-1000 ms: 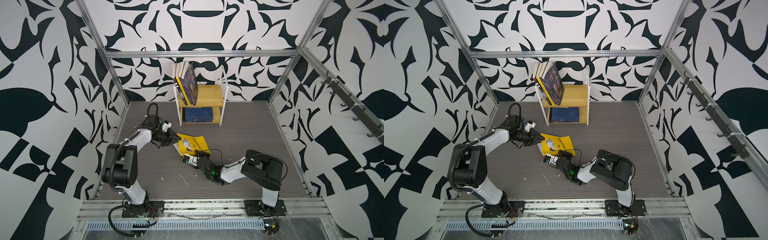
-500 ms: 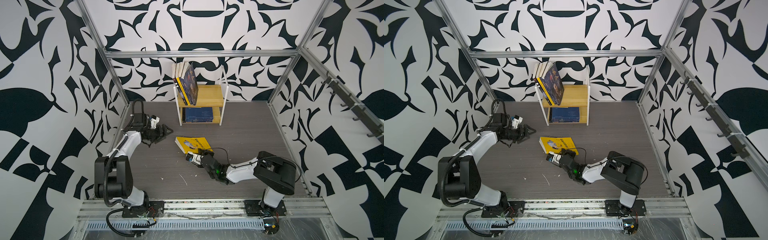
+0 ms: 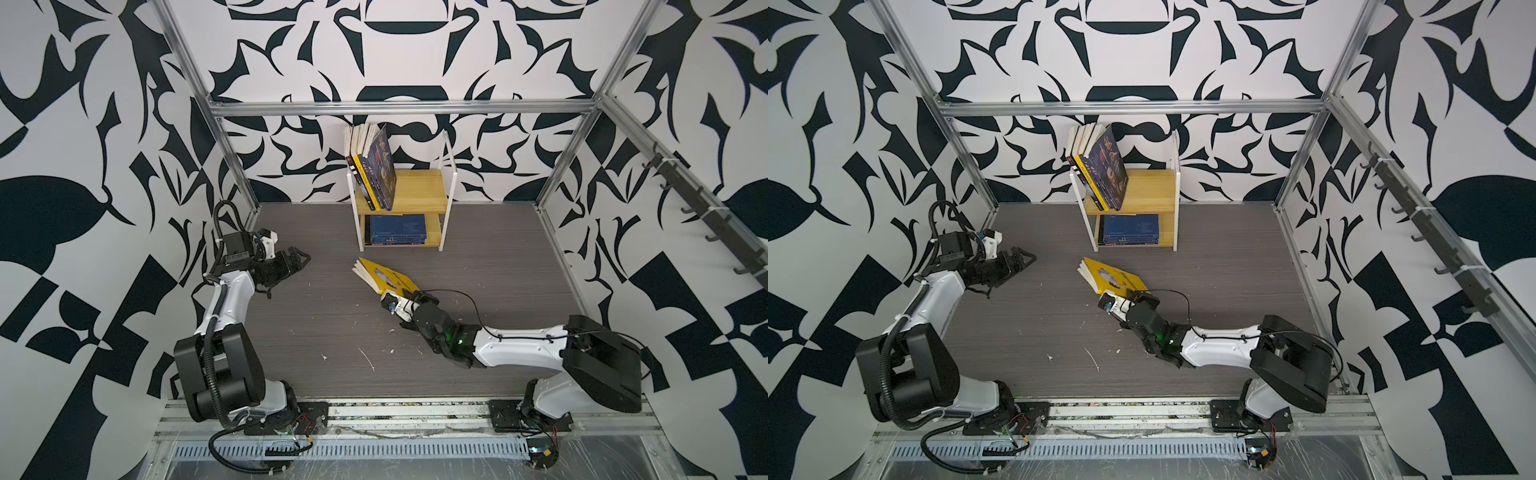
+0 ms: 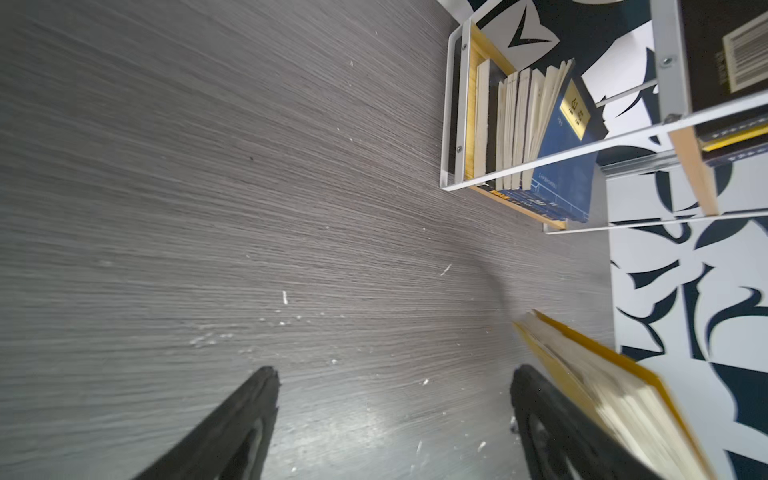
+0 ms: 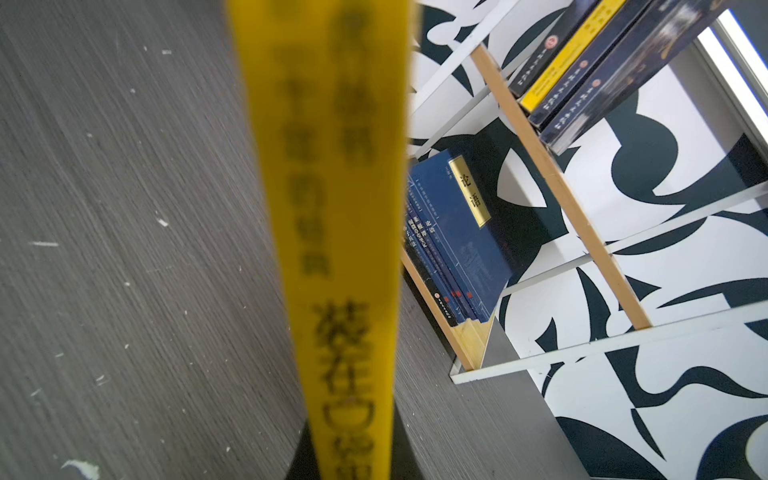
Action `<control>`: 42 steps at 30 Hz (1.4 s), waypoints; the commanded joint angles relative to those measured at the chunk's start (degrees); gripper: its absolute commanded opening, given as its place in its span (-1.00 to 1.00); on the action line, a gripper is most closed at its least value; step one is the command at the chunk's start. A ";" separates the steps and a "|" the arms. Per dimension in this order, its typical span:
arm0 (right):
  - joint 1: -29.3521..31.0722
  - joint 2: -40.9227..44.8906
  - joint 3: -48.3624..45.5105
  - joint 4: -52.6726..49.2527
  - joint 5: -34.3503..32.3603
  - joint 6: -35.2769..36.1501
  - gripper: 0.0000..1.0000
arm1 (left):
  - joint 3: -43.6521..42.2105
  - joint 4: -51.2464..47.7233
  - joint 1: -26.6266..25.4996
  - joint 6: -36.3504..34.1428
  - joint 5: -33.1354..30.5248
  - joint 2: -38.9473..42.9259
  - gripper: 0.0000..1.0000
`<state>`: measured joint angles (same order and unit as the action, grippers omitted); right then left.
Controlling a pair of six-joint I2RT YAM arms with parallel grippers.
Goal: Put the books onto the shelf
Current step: 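Carry the upright yellow paperback to the shelf's upper tier with the right gripper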
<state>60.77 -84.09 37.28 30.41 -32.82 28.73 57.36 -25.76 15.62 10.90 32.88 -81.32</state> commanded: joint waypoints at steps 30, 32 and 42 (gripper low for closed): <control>-20.15 4.59 36.68 -8.27 5.62 -33.47 -1.00 | 1.67 -3.79 0.49 -4.90 -3.44 2.18 0.99; -21.41 1.64 39.66 -8.20 5.66 -34.80 -1.00 | 2.97 -5.62 -0.32 -8.97 -7.47 2.84 0.99; -22.86 -15.54 56.58 -8.72 0.46 -36.20 -1.00 | 4.92 -9.81 -1.80 -19.63 -19.30 6.90 0.99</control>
<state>37.71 -99.07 87.15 16.58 -29.08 -6.33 61.49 -32.42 13.80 -4.71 17.52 -75.79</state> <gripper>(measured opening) 0.083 0.995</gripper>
